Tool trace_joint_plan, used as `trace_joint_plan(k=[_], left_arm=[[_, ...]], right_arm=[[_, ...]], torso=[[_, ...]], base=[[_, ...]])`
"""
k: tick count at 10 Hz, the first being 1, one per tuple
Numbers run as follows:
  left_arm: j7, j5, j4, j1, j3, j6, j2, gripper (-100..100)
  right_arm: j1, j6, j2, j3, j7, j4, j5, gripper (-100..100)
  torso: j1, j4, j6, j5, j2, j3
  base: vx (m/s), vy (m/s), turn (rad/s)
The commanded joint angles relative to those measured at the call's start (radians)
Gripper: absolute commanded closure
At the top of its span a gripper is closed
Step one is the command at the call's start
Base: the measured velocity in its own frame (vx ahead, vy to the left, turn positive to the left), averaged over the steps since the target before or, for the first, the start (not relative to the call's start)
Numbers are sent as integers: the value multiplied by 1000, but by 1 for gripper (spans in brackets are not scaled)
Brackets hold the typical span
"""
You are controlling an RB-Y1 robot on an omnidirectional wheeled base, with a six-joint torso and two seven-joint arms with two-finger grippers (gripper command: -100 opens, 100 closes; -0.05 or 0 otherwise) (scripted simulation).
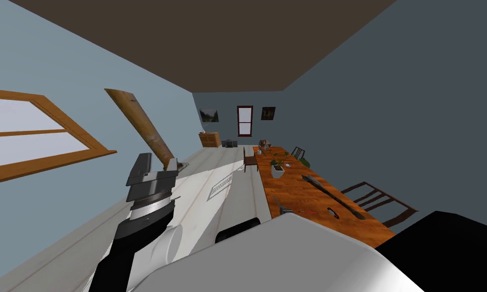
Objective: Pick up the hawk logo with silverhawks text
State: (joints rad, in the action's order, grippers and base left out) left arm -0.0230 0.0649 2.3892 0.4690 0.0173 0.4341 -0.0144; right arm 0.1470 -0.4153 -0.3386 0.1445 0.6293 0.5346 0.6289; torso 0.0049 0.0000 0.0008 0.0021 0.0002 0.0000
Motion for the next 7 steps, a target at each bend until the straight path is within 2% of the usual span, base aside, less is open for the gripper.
trace_joint_plan(k=[1, 2, 3, 4, 6, 7], left_arm=[[0, 0, 0, 0, 0, 0, 0, 0], [0, 0, 0, 0, 0, 0, 0, 0], [0, 0, 0, 0, 0, 0, 0, 0], [0, 0, 0, 0, 0, 0, 0, 0], [0, 0, 0, 0, 0, 0, 0, 0], [0, 0, 0, 0, 0, 0, 0, 0]], right_arm=[[-4, -2, -17, -28, -4, -5, -15, 100], [-22, -14, -49, -67, -1, -34, -48, 100], [-22, -14, -49, -67, -1, -34, -48, 100], [-41, -27, -81, -106, 1, -64, -81, 100], [-31, -16, -79, -107, -12, -43, -75, 100], [-31, -17, -79, -107, -10, -44, -76, 0]], torso=[[0, 0, 0, 0, 0, 0], [0, 0, 0, 0, 0, 0], [0, 0, 1, 0, 0, 0], [0, 0, 0, 1, 0, 0], [1, 0, 0, 1, 0, 0], [-1, 0, 0, 1, 0, 0]], base=[[1, 44, -84], [2, 50, -151], [4, 46, -76], [5, 50, -99], [3, 30, -46], [0, 0, 0]])
